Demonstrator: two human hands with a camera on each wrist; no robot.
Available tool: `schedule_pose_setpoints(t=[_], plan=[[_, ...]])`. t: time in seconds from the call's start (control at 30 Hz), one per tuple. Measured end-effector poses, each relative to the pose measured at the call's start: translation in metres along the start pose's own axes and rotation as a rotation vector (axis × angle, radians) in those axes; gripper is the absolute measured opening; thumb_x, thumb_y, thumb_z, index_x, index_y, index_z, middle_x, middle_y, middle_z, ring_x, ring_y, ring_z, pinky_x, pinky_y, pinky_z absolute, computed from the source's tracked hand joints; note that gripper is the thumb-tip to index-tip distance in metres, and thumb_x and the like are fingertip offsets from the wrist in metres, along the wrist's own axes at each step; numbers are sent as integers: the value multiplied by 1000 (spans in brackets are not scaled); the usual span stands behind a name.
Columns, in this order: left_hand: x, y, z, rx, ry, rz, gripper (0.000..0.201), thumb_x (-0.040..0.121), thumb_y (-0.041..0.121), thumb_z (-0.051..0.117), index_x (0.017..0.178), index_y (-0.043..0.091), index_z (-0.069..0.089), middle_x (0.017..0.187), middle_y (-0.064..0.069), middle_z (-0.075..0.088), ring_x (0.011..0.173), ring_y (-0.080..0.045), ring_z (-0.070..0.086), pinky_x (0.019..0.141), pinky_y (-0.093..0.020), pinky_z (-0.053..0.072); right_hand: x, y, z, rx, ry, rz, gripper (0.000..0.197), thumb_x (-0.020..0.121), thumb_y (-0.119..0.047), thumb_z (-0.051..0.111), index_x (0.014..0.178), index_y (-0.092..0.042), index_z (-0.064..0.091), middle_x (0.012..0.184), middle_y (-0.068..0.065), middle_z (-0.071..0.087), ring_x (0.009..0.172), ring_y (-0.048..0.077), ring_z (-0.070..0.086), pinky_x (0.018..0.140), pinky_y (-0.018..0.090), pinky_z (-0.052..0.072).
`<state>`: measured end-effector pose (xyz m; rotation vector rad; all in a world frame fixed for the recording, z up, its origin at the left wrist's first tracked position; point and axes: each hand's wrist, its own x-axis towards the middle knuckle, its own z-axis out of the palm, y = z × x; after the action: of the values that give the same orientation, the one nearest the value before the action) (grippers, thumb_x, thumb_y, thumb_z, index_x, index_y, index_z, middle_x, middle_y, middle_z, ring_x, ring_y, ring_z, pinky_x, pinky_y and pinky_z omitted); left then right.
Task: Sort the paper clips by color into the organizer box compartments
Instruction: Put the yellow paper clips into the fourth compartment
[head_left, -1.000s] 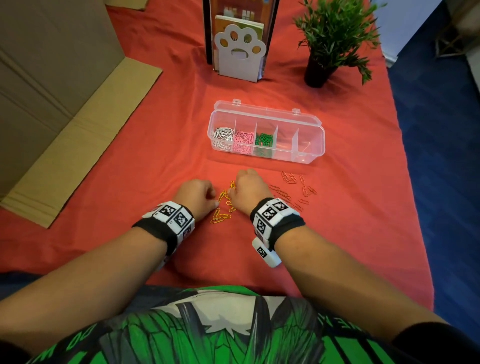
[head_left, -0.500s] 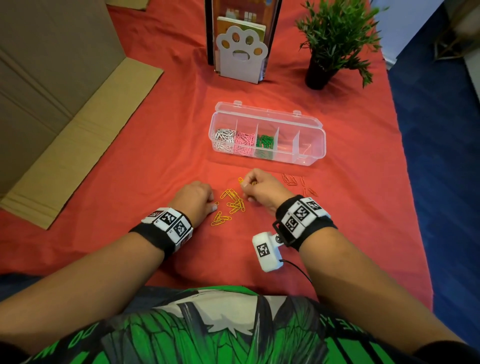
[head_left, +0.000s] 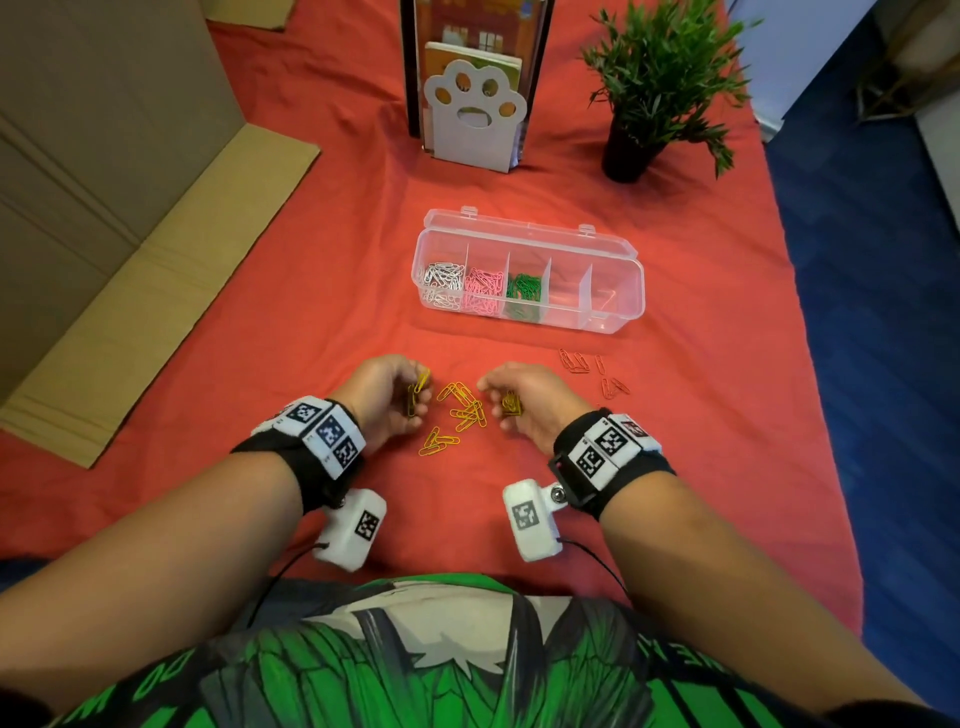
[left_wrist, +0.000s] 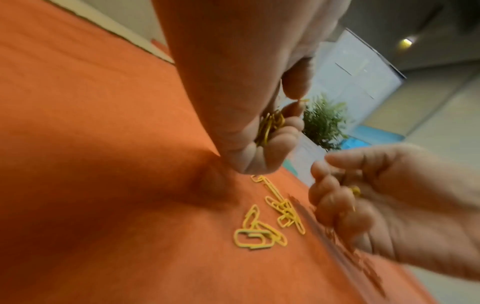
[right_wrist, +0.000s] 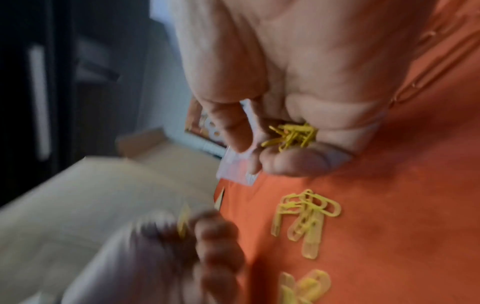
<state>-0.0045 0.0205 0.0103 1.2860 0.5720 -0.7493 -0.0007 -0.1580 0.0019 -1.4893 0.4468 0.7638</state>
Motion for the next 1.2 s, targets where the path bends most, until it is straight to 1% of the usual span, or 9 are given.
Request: schedule_pose_setpoints(t=[0.13,0.27,0.4,0.57,0.73,0.83,0.97,1.07,1.2], plan=[[4,5,4,-75,39,33,22,81,17,37,65,15,52,56,0,50,41,-10,46,44,-17,42,3,7,7,-820,162,-182,6,85,-22,57,79,-21,57,77,0,61,73,18,57,66,26,44],[22,-4,8,622,236,347,15,87,27,58,75,19,61,59,-3,50,51,-16,46,53,-25,38,3,23,16,-1163,225,-342,44,82,-40,61,111,-9,49,114,14,55,108,31,52,93,36,43],[31,-13,2,1311,178,567,35,80,28,67,115,24,65,96,-11,62,92,-26,61,84,-28,45,2,33,20,-1306,270,-425,34,86,-25,57,113,-9,44,116,15,49,108,35,50,90,42,43],[36,-18,4,1434,194,645,20,83,25,61,95,10,66,93,-13,57,90,-31,58,80,-38,47,4,34,9,-1195,228,-423,17,87,-15,51,102,-6,52,106,15,48,97,32,51,84,40,47],[33,-13,8,1148,190,504,18,85,25,49,80,11,58,82,-12,57,79,-27,53,72,-34,41,5,21,-7,-707,171,-273,12,87,-15,57,77,-18,50,78,2,51,71,17,47,67,30,42],[21,-4,14,433,45,223,9,70,19,44,62,16,44,60,-6,42,49,-20,39,47,-24,27,-3,13,-10,-100,57,-149,22,85,-4,49,67,-18,46,60,2,46,54,16,46,46,25,33],[4,3,12,-138,-208,97,9,58,18,35,51,15,41,53,-5,42,44,-15,35,46,-20,26,-11,9,-13,337,-131,-55,22,84,-5,36,68,-16,45,58,3,45,51,16,49,44,22,34],[0,5,12,-202,-223,63,9,58,18,36,57,13,43,52,-6,46,41,-16,40,43,-17,31,-8,10,-13,359,-113,15,26,88,-19,39,62,-16,43,57,-1,44,52,14,46,43,21,33],[4,0,15,54,-41,43,19,81,13,37,68,17,52,51,-1,45,36,-9,38,39,-12,27,-4,14,-13,219,2,25,19,89,-15,47,70,-19,45,59,-1,43,47,11,42,40,19,28]])
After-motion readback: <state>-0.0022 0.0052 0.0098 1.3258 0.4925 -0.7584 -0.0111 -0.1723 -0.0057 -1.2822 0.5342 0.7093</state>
